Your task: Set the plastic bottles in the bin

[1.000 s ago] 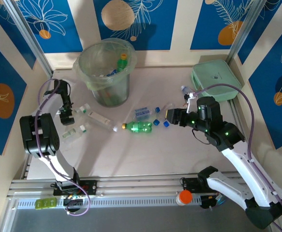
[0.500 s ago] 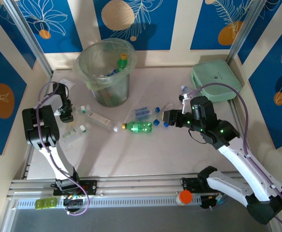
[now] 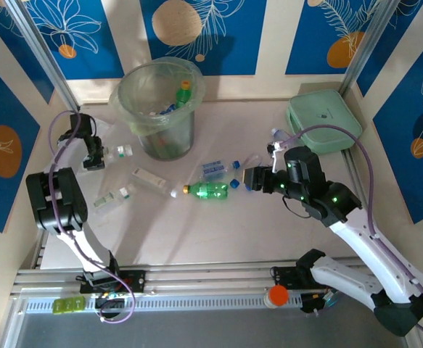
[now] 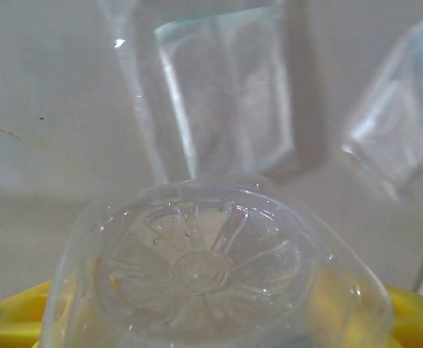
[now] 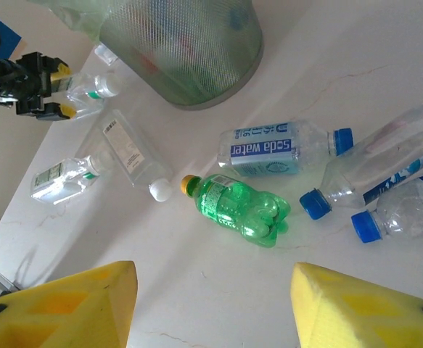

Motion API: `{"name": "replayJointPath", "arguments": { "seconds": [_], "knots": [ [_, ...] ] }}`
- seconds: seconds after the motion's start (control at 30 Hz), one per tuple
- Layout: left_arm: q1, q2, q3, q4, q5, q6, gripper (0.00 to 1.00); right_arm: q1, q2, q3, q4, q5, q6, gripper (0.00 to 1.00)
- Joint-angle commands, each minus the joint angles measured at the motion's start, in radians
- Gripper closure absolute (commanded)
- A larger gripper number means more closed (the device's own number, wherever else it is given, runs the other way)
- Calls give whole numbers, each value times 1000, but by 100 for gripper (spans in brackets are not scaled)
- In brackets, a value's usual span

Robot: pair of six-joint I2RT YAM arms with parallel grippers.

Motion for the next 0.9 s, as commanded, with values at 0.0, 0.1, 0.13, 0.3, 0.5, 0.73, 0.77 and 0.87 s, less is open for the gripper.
{"name": "replayJointPath", "arguments": {
  "seconds": [0.0,0.1,0.13,0.3,0.5,0.73,0.77,0.87],
  "knots": [
    [-2,-90,31,-66,19,69,42,8,-41,28,-16,24,-12,42],
    [-20,-173,0,-96,37,109,42,11,-58,18,-13,15,5,42],
    [-32,-211,-19,-106,42,123,43,12,-63,13,-9,9,13,42],
    [-139,-416,-129,-116,4,223,43,29,-75,-8,13,-22,44,43],
    [-294,-571,-275,74,184,382,51,29,-68,-19,46,-89,53,43],
    [-457,-679,-424,483,473,530,51,33,-46,-48,144,-249,54,39],
    [-478,-673,-440,571,528,532,51,34,-40,-53,162,-277,53,38],
    [-528,-640,-451,746,643,529,51,32,-35,-78,236,-364,68,34]
  ]
}}
